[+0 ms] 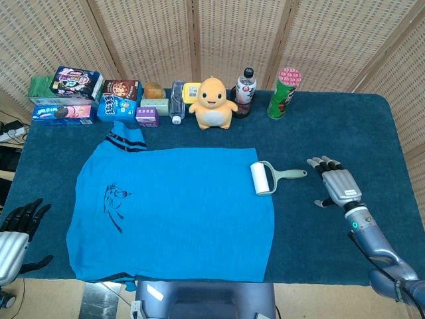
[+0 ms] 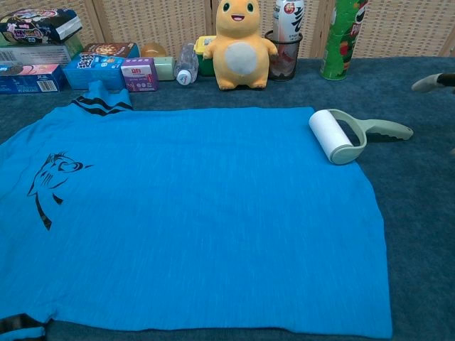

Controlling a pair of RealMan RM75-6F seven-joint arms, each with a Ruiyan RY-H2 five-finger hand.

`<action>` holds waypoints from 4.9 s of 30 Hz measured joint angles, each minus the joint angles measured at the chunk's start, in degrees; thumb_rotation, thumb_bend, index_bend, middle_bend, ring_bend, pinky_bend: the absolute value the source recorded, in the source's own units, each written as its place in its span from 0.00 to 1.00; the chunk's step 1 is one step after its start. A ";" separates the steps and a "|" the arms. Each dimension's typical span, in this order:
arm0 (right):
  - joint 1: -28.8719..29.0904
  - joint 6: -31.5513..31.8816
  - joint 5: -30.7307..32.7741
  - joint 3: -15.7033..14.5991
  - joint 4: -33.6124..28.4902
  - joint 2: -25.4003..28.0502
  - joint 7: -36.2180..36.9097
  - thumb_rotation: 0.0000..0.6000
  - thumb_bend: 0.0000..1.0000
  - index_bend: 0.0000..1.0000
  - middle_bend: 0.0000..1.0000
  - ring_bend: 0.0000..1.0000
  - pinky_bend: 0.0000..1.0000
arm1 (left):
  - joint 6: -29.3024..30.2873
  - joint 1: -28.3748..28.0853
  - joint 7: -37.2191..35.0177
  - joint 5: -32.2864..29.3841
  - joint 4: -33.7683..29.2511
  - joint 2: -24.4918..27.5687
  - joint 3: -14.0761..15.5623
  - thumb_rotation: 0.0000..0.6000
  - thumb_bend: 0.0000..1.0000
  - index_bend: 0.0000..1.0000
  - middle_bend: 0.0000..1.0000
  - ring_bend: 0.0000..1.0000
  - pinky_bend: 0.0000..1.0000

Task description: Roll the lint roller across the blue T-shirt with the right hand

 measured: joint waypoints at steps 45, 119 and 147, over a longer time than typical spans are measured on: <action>11.36 -5.65 -3.59 -3.90 18.53 -14.74 10.11 1.00 1.00 0.59 0.69 0.64 0.84 | -1.83 -1.53 0.46 -4.73 -0.81 -0.21 -1.17 1.00 0.09 0.00 0.00 0.00 0.06; 39.47 -1.43 43.85 -6.99 -9.87 -18.07 -43.16 1.00 1.00 0.56 0.69 0.66 0.97 | -4.24 -2.68 -2.47 -4.21 -1.13 1.30 0.14 1.00 0.10 0.00 0.00 0.00 0.06; 26.68 -0.29 24.83 -11.17 0.47 -13.83 -38.12 1.00 1.00 0.56 0.69 0.66 0.97 | -4.01 -2.50 -0.87 -3.68 -1.80 0.81 0.59 1.00 0.10 0.00 0.00 0.00 0.06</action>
